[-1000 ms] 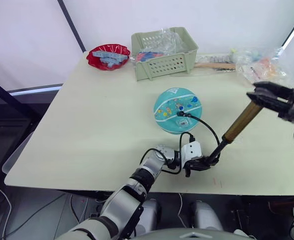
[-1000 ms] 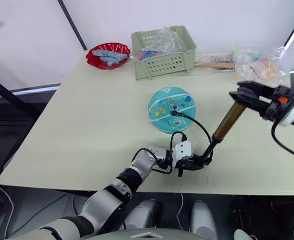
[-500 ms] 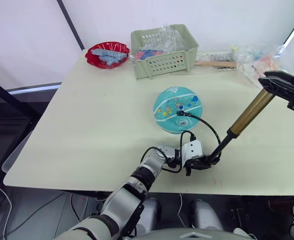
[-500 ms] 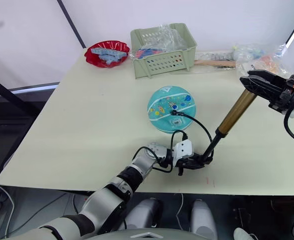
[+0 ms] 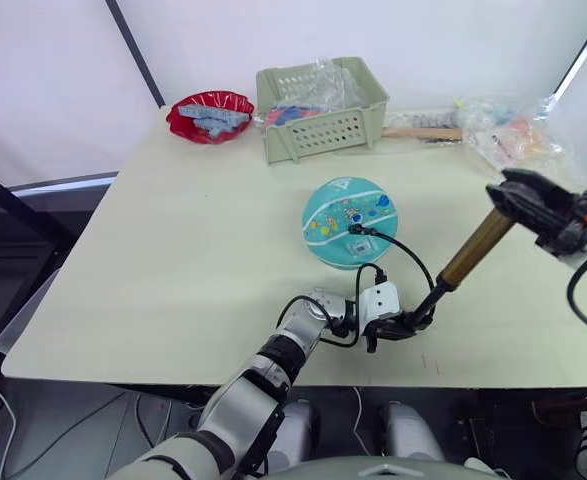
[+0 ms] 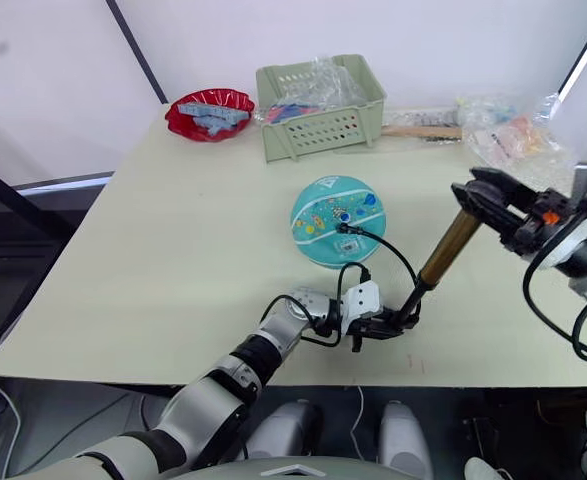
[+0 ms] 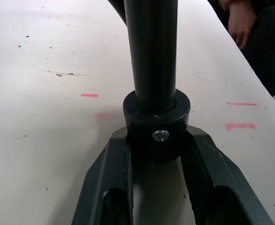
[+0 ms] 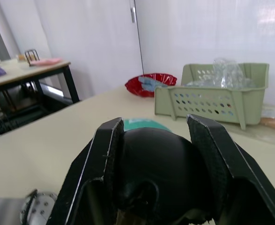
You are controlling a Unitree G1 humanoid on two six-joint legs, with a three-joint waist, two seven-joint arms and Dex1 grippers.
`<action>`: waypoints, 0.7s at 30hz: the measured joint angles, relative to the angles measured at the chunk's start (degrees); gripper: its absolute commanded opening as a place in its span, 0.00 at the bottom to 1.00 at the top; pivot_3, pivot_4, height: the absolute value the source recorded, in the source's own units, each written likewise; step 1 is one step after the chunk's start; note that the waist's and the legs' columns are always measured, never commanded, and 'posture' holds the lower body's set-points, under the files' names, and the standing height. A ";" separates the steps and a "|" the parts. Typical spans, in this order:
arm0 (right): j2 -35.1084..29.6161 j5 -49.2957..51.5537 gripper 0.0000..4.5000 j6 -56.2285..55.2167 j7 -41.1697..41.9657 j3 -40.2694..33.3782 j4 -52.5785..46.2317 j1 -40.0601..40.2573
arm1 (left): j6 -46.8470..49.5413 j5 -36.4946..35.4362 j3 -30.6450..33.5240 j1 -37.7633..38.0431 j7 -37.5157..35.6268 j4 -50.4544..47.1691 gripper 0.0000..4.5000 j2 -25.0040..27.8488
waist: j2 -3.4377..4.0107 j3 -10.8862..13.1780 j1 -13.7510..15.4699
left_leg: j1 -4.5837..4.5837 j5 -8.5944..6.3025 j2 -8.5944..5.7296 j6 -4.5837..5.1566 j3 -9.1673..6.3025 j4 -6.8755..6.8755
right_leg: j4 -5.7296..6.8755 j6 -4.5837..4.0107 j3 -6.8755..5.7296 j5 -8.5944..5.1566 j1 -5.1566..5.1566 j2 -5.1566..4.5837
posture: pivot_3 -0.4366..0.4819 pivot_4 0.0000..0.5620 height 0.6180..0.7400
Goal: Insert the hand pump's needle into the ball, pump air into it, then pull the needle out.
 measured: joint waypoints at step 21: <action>7.72 -16.96 0.37 -11.21 2.56 13.19 3.03 9.16 | 1.54 -0.01 0.01 0.08 0.10 0.20 0.21 -0.04 | -0.21 -0.57 -0.01 | 0.27 0.00 0.02 -0.01 -0.05 -0.02 | -0.01 0.01 -0.02 -0.02 0.24 0.04 | 0.48 0.27 1.00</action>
